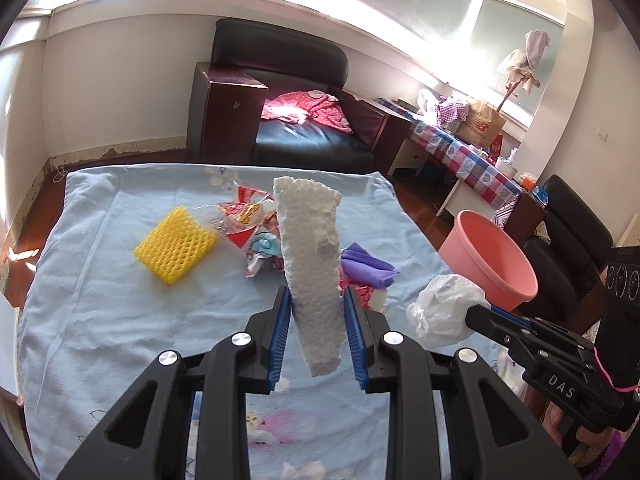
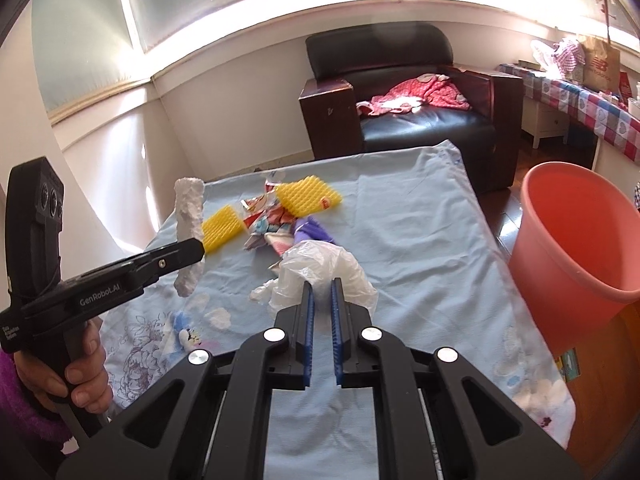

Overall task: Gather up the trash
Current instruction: 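Grasp the white plastic bag with the right tool while the left tool lifts the foam strip, then carry the foam strip and plastic bag over the pink bucket and open both tools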

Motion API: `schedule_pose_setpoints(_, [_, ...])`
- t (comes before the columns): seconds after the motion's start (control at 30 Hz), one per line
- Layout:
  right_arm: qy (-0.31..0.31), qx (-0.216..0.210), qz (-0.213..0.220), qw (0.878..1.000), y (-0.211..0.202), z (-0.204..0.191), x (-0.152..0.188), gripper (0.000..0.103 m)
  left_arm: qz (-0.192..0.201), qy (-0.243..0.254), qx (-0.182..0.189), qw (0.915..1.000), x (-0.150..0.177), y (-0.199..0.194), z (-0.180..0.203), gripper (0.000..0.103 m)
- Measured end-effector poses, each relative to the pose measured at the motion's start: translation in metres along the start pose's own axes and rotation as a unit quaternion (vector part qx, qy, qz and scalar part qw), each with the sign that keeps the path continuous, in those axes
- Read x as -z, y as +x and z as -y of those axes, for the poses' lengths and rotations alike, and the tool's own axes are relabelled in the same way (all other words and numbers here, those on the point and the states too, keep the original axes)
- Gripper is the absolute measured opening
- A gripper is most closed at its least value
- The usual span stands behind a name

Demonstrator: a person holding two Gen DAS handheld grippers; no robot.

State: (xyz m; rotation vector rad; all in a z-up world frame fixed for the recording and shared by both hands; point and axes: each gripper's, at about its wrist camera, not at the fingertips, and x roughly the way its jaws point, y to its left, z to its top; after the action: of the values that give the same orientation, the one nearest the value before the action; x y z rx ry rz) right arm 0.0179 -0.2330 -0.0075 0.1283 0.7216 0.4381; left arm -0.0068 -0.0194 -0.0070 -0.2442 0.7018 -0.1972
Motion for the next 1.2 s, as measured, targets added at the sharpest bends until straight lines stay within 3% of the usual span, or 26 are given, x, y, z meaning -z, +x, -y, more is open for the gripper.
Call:
schedule_pose_setpoints(0.53, [0.054,0.053,0.066,0.995,-0.044,0.060,-0.013,0.008,0.009,0.058,0.052,0.9969,-0.011,0.010,0.069,0.026])
schedule_pose_setpoints(1.2, [0.127,0.133,0.114,0.976,-0.078,0.149,-0.009,0.008,-0.017,0.133,0.130,0.9824,-0.024,0.067,0.177,0.026])
